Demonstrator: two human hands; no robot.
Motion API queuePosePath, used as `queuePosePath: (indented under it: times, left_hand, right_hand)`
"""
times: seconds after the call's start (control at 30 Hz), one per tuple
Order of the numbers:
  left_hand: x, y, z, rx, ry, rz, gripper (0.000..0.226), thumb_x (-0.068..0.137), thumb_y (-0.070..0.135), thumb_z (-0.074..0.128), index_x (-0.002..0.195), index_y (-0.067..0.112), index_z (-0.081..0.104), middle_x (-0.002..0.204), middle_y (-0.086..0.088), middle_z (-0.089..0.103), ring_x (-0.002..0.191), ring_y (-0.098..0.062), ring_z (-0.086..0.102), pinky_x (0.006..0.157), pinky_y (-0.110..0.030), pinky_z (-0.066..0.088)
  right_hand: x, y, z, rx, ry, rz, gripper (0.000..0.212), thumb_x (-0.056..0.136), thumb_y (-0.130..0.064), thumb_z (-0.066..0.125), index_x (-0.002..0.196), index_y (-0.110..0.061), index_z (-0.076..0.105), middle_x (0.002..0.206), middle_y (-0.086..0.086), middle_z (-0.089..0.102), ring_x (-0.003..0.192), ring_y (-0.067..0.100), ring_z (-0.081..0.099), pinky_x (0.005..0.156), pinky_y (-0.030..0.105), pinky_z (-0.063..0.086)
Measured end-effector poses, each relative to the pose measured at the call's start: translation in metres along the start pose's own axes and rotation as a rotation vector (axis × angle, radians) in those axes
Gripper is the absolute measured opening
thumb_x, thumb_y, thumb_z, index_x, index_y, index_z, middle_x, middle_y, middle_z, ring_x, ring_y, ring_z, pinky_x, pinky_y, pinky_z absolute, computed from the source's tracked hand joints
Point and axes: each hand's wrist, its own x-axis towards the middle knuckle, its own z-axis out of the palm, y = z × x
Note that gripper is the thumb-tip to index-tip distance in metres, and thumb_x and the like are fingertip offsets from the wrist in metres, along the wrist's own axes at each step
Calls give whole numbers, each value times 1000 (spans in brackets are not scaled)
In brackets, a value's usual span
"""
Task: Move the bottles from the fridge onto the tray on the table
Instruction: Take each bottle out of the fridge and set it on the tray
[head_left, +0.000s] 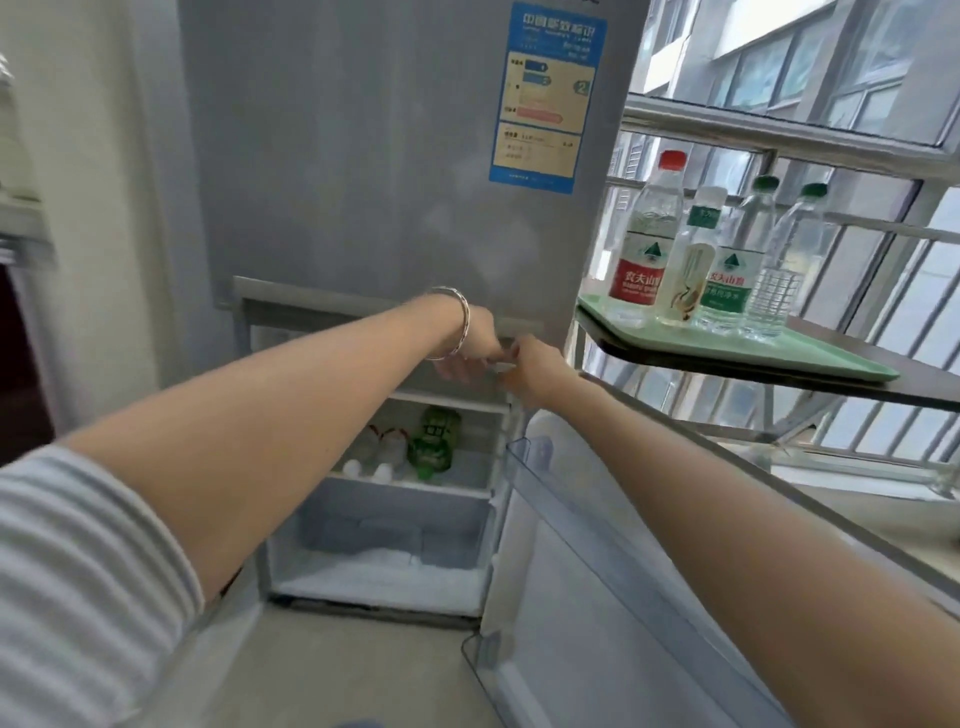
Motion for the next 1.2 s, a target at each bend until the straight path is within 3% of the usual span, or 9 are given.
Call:
queuePosePath:
  times: [0.1, 0.2, 0.27, 0.43, 0.5, 0.57, 0.73, 0.93, 1.2]
  left_hand:
    - [13, -34, 17, 79, -41, -70, 35, 92, 30, 48, 103, 3, 67, 95, -9, 72, 78, -23, 66, 79, -39, 57]
    - [33, -64, 41, 166, -98, -123, 29, 85, 15, 47, 98, -2, 66, 74, -10, 64, 61, -24, 58, 62, -33, 50]
    - [49, -86, 59, 245, -132, -155, 33, 82, 11, 45, 101, -3, 67, 81, -15, 64, 66, -26, 57, 62, -32, 47]
    - [106, -141, 102, 251, -154, -191, 36, 94, 9, 40, 122, -5, 58, 120, -16, 62, 93, -31, 62, 87, -39, 52]
    - [120, -158, 114, 180, -87, -280, 37, 99, 7, 38, 133, -4, 48, 140, -16, 50, 126, -31, 51, 95, -34, 42]
    - [140, -172, 125, 116, -56, -318, 39, 101, 8, 36, 136, -5, 45, 144, -18, 45, 134, -30, 43, 102, -33, 37]
    - [195, -224, 168, 125, -109, -289, 40, 100, 12, 39, 138, -1, 45, 141, -13, 49, 130, -30, 47, 105, -33, 39]
    - [237, -263, 185, 77, -88, -271, 52, 85, 19, 51, 137, 24, 45, 135, -2, 56, 120, -24, 56, 101, -36, 44]
    - [211, -253, 177, 54, -49, -237, 56, 88, 18, 48, 141, 31, 37, 131, -1, 55, 114, -25, 58, 100, -40, 47]
  right_hand:
    - [2, -11, 40, -60, -181, -10, 45, 89, -21, 57, 129, -3, 50, 121, 16, 64, 99, 33, 66, 63, 33, 52]
    - [11, -17, 88, -152, -347, -47, 41, 90, -21, 54, 129, -8, 54, 119, 12, 65, 95, 28, 66, 62, 34, 56]
    - [24, -13, 122, -151, -422, -42, 41, 91, -22, 55, 131, -12, 53, 124, 10, 63, 97, 26, 63, 57, 29, 52]
    - [75, 12, 220, -104, -506, 148, 63, 87, -24, 64, 142, -12, 38, 134, 10, 55, 120, 29, 57, 93, 32, 49]
    - [92, 21, 253, -91, -490, 184, 68, 82, -25, 67, 143, -18, 37, 133, 8, 55, 119, 29, 57, 89, 31, 50]
    - [110, 34, 288, -80, -472, 210, 69, 79, -26, 64, 142, -26, 35, 132, 8, 54, 119, 30, 55, 88, 32, 49]
    - [142, 55, 339, -20, -427, 240, 78, 83, -27, 62, 149, -39, 20, 144, 13, 43, 129, 35, 45, 106, 41, 42]
    - [163, 70, 357, -35, -461, 158, 83, 86, -11, 59, 154, -30, 16, 143, 15, 45, 122, 32, 52, 98, 36, 48]
    - [133, 70, 337, -258, 21, 51, 36, 92, -7, 52, 127, -16, 48, 112, 17, 63, 97, 32, 60, 71, 34, 48]
